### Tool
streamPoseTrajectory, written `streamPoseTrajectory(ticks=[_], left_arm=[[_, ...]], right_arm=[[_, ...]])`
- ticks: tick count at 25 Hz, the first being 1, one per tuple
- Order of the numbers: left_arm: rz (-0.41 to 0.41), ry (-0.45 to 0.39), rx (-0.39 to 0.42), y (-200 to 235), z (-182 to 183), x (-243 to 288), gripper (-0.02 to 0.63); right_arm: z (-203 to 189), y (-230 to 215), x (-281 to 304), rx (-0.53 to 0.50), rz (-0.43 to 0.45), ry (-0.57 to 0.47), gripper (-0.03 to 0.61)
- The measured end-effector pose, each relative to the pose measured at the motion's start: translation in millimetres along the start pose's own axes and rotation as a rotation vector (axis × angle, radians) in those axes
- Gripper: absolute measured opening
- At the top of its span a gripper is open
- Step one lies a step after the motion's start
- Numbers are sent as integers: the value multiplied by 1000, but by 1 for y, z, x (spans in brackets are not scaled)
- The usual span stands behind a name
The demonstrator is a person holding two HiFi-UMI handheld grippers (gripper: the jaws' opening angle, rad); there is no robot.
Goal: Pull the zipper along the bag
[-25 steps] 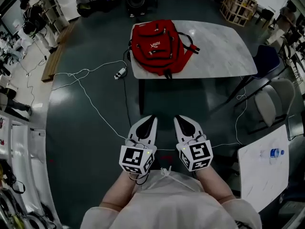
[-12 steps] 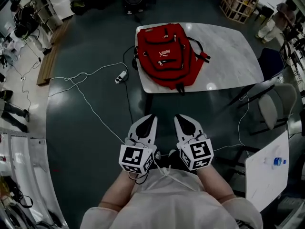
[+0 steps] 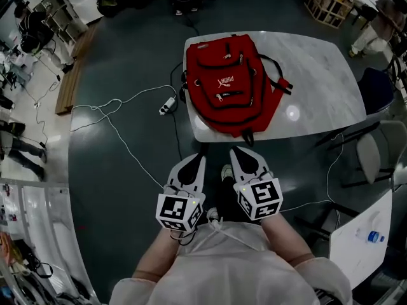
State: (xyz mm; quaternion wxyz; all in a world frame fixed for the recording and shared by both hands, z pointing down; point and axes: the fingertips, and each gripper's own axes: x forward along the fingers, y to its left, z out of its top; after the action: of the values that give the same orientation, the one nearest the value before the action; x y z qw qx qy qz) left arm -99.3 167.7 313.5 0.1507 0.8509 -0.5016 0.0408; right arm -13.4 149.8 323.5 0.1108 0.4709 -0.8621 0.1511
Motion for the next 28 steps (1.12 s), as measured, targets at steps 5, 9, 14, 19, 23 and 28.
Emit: streamPoseTrajectory(ticks=[5,9,14,19,23,28], left_arm=[[17,19,9,21,17,76,20],[36,36,10,35,27,130,20],[63,80,-6,56,24,179,20],[73,176,-19,77,-8,214,20],[37,233,-27,92,-34,237,20],[-63,301,-41,105,-71,256,20]], right_arm=[[24,-54,54,14,22,5,26],[37,-95,89,17,39,28,26],[41,-137,128,30,44,70,26],[19,-160,166,52,56,160,26],[1,-165,191,77,56,217,26],[-19,-164,218,105,38,281,26]])
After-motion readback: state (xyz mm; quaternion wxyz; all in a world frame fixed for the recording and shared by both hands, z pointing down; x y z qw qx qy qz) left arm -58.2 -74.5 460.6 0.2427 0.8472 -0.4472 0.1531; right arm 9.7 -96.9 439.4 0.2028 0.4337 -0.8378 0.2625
